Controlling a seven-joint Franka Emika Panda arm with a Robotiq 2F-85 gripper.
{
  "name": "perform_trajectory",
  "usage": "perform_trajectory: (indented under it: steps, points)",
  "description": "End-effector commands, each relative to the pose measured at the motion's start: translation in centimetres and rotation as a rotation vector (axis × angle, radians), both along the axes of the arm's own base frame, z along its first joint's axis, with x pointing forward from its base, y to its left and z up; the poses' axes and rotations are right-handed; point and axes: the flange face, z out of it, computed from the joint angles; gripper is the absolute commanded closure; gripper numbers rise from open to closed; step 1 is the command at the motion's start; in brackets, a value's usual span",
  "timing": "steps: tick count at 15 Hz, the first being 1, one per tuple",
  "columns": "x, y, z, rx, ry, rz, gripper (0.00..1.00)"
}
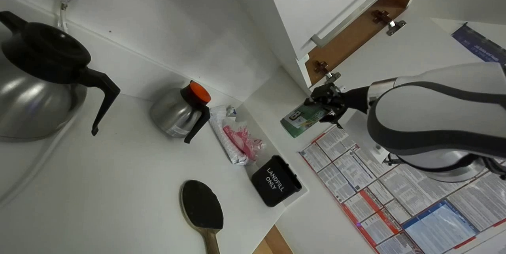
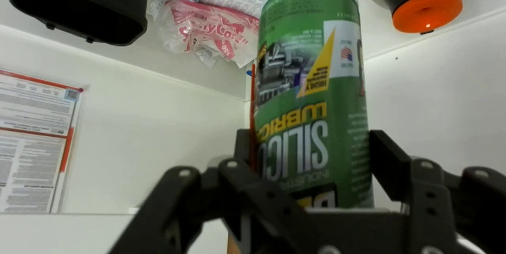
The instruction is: Put the spray can in the open upper cabinet
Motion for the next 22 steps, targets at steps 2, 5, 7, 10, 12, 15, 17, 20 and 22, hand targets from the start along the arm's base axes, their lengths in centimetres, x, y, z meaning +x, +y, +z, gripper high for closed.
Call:
perform_trajectory:
  steps: [2, 5, 7, 10, 12, 15, 17, 20, 22]
  points:
    - [0.1, -1.1, 4.6, 0.002, 0.037, -0.004, 0.51]
    - [-0.5, -2.1, 7.6, 0.017, 0.063, -0.011, 0.51]
    - [-0.9, -2.7, 9.5, 0.038, 0.091, -0.008, 0.51]
    - [-1.2, -3.4, 11.9, 0.068, 0.159, 0.01, 0.51]
    - [-1.4, -3.6, 13.3, 0.071, 0.191, 0.013, 0.51]
    - [-1.5, -3.3, 12.6, 0.064, 0.19, -0.013, 0.51]
    - [-1.5, -3.2, 12.6, 0.064, 0.193, -0.011, 0.26]
    - [-1.5, -3.2, 11.9, 0.064, 0.206, -0.011, 0.26]
    - [-1.2, -3.2, 12.2, 0.055, 0.182, -0.019, 0.51]
